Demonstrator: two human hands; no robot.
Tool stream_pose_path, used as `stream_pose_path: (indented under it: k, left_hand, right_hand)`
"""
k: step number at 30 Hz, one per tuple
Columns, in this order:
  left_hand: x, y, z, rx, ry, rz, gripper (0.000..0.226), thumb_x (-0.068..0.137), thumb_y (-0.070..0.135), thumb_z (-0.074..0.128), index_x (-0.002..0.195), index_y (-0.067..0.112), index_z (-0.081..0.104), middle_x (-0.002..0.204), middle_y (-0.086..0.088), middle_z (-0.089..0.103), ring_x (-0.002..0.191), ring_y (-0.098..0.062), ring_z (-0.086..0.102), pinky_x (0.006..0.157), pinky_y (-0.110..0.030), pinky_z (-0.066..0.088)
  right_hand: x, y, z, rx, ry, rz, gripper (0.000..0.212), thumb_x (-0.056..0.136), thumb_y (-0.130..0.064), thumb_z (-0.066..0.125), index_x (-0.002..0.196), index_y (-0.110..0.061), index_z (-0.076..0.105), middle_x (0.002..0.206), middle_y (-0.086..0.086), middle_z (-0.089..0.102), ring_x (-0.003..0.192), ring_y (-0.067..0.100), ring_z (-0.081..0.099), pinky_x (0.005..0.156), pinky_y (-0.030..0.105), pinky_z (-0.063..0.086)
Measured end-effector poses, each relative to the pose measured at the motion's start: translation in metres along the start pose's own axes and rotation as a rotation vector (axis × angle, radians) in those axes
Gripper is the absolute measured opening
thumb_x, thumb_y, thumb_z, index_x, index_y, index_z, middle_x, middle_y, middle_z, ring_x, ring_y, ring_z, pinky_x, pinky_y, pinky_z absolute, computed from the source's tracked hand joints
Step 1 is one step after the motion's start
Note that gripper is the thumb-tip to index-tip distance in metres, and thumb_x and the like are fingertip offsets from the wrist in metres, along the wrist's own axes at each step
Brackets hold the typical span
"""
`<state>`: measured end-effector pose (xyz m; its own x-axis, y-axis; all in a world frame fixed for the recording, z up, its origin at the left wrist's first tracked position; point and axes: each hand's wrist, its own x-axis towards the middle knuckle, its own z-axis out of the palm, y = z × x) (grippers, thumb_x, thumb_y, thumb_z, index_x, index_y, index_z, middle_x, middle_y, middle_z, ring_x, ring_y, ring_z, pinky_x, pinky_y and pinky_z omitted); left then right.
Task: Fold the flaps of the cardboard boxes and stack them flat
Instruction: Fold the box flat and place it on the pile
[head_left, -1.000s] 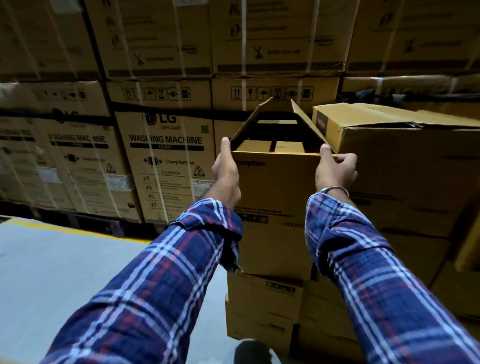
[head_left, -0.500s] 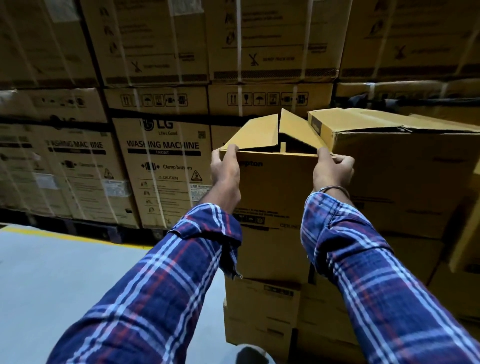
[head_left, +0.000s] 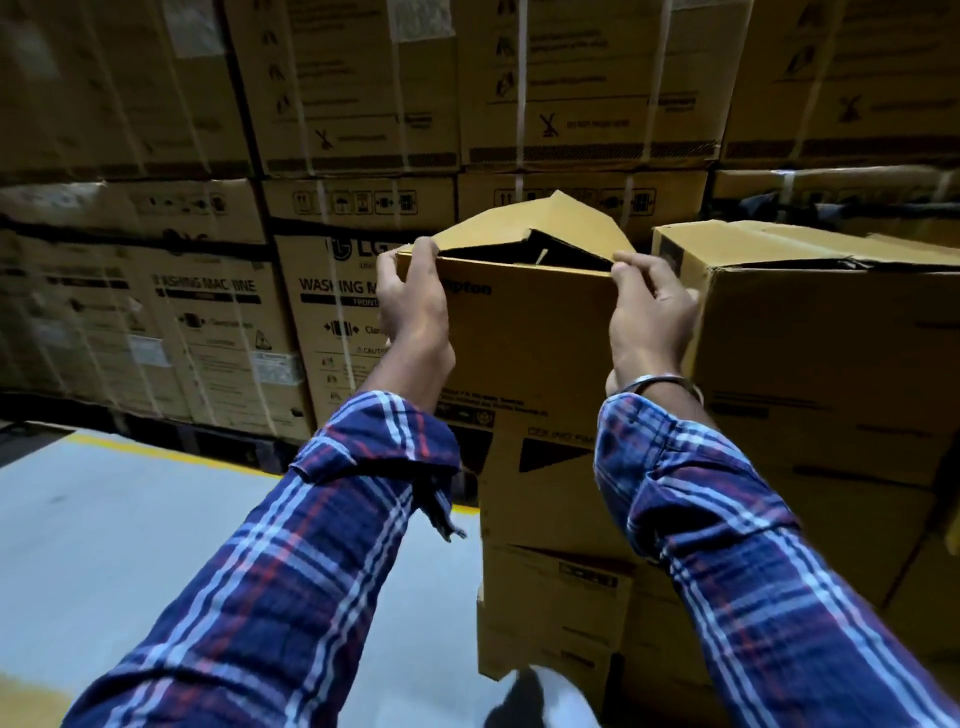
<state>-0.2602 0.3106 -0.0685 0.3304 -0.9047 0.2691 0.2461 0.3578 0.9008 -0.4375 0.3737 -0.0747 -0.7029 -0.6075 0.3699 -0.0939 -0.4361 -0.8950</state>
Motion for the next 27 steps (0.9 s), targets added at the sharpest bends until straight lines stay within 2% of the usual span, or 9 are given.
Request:
stream_pose_path:
  k: [2, 4, 8, 10, 11, 13, 17, 23, 27]
  left_hand:
    - [0.001, 0.006, -0.028, -0.045, 0.057, 0.003, 0.024, 0.096, 0.043, 0.056, 0.114, 0.028, 0.059, 0.110, -0.004, 0.064, 0.096, -0.019, 0.063, 0.074, -0.036, 0.055]
    - [0.001, 0.010, -0.059, -0.060, 0.124, 0.001, 0.029, 0.092, 0.045, 0.057, 0.115, 0.028, 0.061, 0.111, -0.002, 0.063, 0.098, -0.018, 0.060, 0.078, -0.037, 0.050]
    - [0.003, 0.011, -0.126, -0.124, 0.315, 0.040, 0.024, 0.077, 0.046, 0.062, 0.092, 0.028, 0.063, 0.092, 0.000, 0.065, 0.084, -0.019, 0.059, 0.074, -0.036, 0.050]
    - [0.006, 0.013, -0.158, -0.129, 0.387, 0.072, 0.024, 0.077, 0.045, 0.063, 0.092, 0.027, 0.063, 0.090, 0.000, 0.065, 0.082, -0.021, 0.059, 0.071, -0.037, 0.051]
    - [0.008, 0.015, -0.175, -0.130, 0.420, 0.089, 0.024, 0.077, 0.045, 0.063, 0.091, 0.027, 0.063, 0.088, 0.000, 0.065, 0.081, -0.021, 0.059, 0.070, -0.037, 0.052]
    - [0.012, 0.017, -0.208, -0.109, 0.488, 0.111, 0.020, 0.076, 0.045, 0.063, 0.088, 0.028, 0.061, 0.084, 0.003, 0.063, 0.080, -0.020, 0.058, 0.068, -0.037, 0.050]
    - [0.012, 0.007, -0.273, -0.053, 0.627, 0.124, 0.025, 0.068, 0.051, 0.064, 0.082, 0.032, 0.059, 0.089, 0.001, 0.061, 0.084, -0.023, 0.055, 0.072, -0.040, 0.046]
    - [0.009, -0.076, -0.365, -0.020, 0.778, 0.051, 0.020, 0.073, 0.045, 0.067, 0.081, 0.030, 0.056, 0.085, 0.001, 0.055, 0.077, -0.022, 0.049, 0.066, -0.037, 0.044]
    - [0.007, -0.176, -0.423, -0.011, 0.830, -0.085, 0.020, 0.069, 0.044, 0.071, 0.079, 0.030, 0.060, 0.093, 0.001, 0.058, 0.089, -0.024, 0.053, 0.078, -0.044, 0.043]
  right_hand:
    - [-0.020, -0.007, 0.016, 0.002, -0.065, -0.037, 0.011, 0.096, -0.030, 0.067, 0.101, -0.031, 0.077, 0.118, -0.003, 0.046, 0.093, -0.001, 0.052, 0.053, 0.001, 0.041]
    - [-0.038, -0.010, 0.032, -0.003, -0.126, -0.071, 0.011, 0.096, -0.031, 0.067, 0.100, -0.031, 0.077, 0.115, -0.002, 0.047, 0.091, 0.000, 0.054, 0.053, 0.000, 0.040]
    - [-0.079, -0.003, 0.075, -0.022, -0.224, -0.084, 0.009, 0.093, -0.036, 0.068, 0.093, -0.038, 0.077, 0.108, -0.006, 0.048, 0.091, 0.004, 0.059, 0.059, 0.002, 0.041]
    - [-0.099, 0.006, 0.099, -0.011, -0.260, -0.086, 0.010, 0.090, -0.040, 0.067, 0.091, -0.041, 0.077, 0.104, -0.009, 0.049, 0.095, 0.007, 0.059, 0.073, 0.014, 0.050]
    - [-0.109, 0.010, 0.111, 0.000, -0.287, -0.084, 0.010, 0.090, -0.040, 0.067, 0.091, -0.041, 0.077, 0.103, -0.009, 0.049, 0.092, 0.001, 0.058, 0.074, 0.017, 0.050]
    - [-0.131, 0.020, 0.135, 0.044, -0.353, -0.068, 0.010, 0.091, -0.036, 0.068, 0.090, -0.039, 0.077, 0.102, -0.008, 0.048, 0.087, -0.006, 0.056, 0.070, 0.013, 0.045]
    - [-0.172, 0.053, 0.177, 0.089, -0.472, -0.009, 0.012, 0.090, -0.034, 0.069, 0.090, -0.041, 0.078, 0.100, -0.007, 0.049, 0.089, 0.005, 0.059, 0.076, 0.023, 0.048]
    - [-0.240, 0.164, 0.213, 0.071, -0.619, 0.155, 0.013, 0.090, -0.024, 0.072, 0.097, -0.030, 0.081, 0.106, 0.008, 0.052, 0.082, -0.001, 0.058, 0.082, 0.016, 0.047]
    - [-0.274, 0.268, 0.224, -0.015, -0.679, 0.288, 0.017, 0.091, -0.017, 0.072, 0.102, -0.027, 0.081, 0.099, 0.001, 0.048, 0.079, -0.006, 0.056, 0.079, 0.013, 0.042]
